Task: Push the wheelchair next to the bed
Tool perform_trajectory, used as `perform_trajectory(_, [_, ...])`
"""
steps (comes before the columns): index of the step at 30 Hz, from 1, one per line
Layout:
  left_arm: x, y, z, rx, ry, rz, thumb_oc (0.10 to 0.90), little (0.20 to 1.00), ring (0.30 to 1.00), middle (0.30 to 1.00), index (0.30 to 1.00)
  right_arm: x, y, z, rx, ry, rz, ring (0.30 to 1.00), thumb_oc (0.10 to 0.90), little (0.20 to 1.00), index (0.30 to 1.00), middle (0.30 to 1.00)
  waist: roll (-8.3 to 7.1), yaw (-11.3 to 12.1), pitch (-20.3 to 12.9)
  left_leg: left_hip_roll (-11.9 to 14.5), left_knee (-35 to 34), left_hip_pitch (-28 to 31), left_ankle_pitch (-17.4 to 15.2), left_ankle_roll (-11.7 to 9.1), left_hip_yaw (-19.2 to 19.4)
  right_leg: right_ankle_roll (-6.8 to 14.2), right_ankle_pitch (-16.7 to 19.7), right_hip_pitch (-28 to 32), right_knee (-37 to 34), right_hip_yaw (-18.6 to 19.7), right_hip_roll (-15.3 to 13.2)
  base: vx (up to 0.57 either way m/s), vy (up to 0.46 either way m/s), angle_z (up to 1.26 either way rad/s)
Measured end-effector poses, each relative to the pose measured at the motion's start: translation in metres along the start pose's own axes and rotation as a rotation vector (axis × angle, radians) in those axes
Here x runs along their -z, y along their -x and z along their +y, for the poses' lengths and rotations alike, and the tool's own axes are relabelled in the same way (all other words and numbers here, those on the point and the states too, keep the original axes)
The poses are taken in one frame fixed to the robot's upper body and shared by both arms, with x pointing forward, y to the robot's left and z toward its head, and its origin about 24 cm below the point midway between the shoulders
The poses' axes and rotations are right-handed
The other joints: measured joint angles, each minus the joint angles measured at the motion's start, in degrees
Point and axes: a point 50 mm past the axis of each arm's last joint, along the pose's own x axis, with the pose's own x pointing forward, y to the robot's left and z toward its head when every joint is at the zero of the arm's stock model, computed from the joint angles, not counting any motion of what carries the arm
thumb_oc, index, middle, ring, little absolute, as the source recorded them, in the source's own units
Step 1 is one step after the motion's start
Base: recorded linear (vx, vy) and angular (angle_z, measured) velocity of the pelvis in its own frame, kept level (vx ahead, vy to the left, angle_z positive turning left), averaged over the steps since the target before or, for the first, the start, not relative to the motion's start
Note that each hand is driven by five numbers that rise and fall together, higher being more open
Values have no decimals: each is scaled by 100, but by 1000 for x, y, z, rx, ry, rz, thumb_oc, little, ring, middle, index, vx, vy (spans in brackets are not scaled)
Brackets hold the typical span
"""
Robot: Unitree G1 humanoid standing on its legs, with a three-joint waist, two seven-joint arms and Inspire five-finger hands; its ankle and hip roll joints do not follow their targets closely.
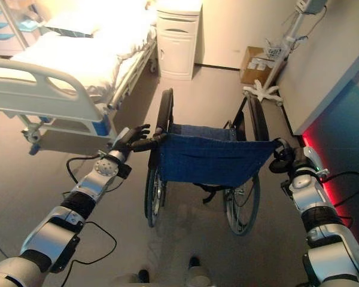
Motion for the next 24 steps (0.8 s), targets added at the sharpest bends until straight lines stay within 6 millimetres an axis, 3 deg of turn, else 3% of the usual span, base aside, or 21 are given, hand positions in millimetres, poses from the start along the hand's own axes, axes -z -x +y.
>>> perform_trajectory(1, [3, 1, -1, -2, 4, 11, 400, 300, 300, 300, 300, 0, 0, 2, -4, -1, 1, 300, 400, 300, 300, 300, -73, -58, -49, 112, -177, 156, 15, 2, 212, -57, -17, 111, -70, -114, -10, 271, -165, 47])
perform_trajectory(2, [6, 1, -3, -3, -2, 24, 400, 300, 300, 300, 300, 0, 0, 2, -4, 2, 3, 300, 400, 300, 300, 300, 56, -146, -38, 256, -189, 160, 40, -51, 318, -86, -79, 186, -46, -145, 71, 243, -127, 50])
perform_trajectory(6, [14, 2, -7, 1, 5, 50, 400, 300, 300, 300, 300, 2, -1, 4, -10, 21, 12, 300, 400, 300, 300, 300, 126, -155, -199, 346, -635, 368, 132, -99, 315, -195, -116, 227, -55, -148, 176, 202, -92, 18])
perform_trajectory(7, [17, 2, -9, 4, 20, 67, 400, 300, 300, 300, 300, 1, -1, 4, -13, 29, 14, 300, 400, 300, 300, 300, 202, -164, -261, 416, -776, 450, 255, -156, 317, -247, -150, 258, -50, -142, 262, 207, -91, 7])
perform_trajectory(10, [30, 4, -12, 9, 50, 119, 400, 300, 300, 300, 300, -1, -3, 8, -30, 64, 18, 300, 400, 300, 300, 300, 478, -138, -467, 705, -813, 476, 718, -573, 245, -397, -311, 255, 54, -119, 594, 166, -70, -1])
perform_trajectory(12, [36, 5, -10, 5, 75, 142, 400, 300, 300, 300, 300, -2, -3, 15, -47, 73, 19, 300, 400, 300, 300, 300, 472, -146, -618, 818, -870, 455, 883, -788, 210, -530, -423, 163, 103, -123, 680, 295, -74, 14])
perform_trajectory(14, [38, 5, -7, -12, 94, 152, 400, 300, 300, 300, 300, -4, -4, 21, -60, 58, 26, 300, 400, 300, 300, 300, 317, -157, -624, 789, -280, 151, 1006, -902, 105, -569, -587, 76, 244, -125, 711, 318, -1, 22])
perform_trajectory(15, [41, 6, -5, -25, 108, 168, 400, 300, 300, 300, 300, -8, -5, 28, -70, 39, 34, 300, 400, 300, 300, 300, 74, -115, -552, 636, 856, -472, 1168, -894, -16, -660, -570, 164, 211, -55, 550, 414, 168, -12])
perform_trajectory(16, [47, 7, -5, -32, 112, 187, 400, 300, 300, 300, 300, -10, -5, 31, -72, 35, 36, 300, 400, 300, 300, 300, 11, 67, -464, 463, 1031, -702, 1142, -877, -80, -642, -570, 418, 101, -31, 447, 489, 205, -26])
perform_trajectory(17, [51, 9, -7, -23, 100, 200, 400, 300, 300, 300, 300, -9, -5, 31, -73, 42, 37, 300, 400, 300, 300, 300, 17, 123, -426, 358, 637, -758, 1151, -884, -58, -645, -579, 579, -7, -32, 445, 444, 204, -26])
perform_trajectory(19, [54, 11, -9, -10, 96, 203, 400, 300, 300, 300, 300, -7, -6, 29, -68, 67, 39, 300, 400, 300, 300, 300, 75, 272, -380, 353, -440, -670, 1222, -885, 65, -659, -575, 815, -169, -147, 536, 317, 185, -40])
perform_trajectory(21, [54, 13, -10, 11, 98, 191, 400, 300, 300, 300, 300, -7, -6, 26, -67, 89, 35, 300, 400, 300, 300, 300, 367, 647, -309, 413, -1010, -776, 1284, -976, 98, -728, -537, 1046, -275, -355, 679, 262, 297, -101])
perform_trajectory(23, [50, 13, 2, 7, 75, 169, 400, 300, 300, 300, 300, -17, -7, 27, -80, 77, 9, 300, 400, 300, 300, 300, 405, 836, -337, 333, -766, -933, 1249, -910, 119, -617, -451, 1123, -451, -477, 651, 218, 286, -117])
perform_trajectory(24, [48, 14, 7, 23, 47, 156, 400, 300, 300, 300, 300, -21, -7, 30, -100, 64, -12, 300, 400, 300, 300, 300, 453, 827, -357, 201, -171, -1030, 1218, -703, 139, -537, -443, 1214, -493, -574, 604, 341, 360, -95])
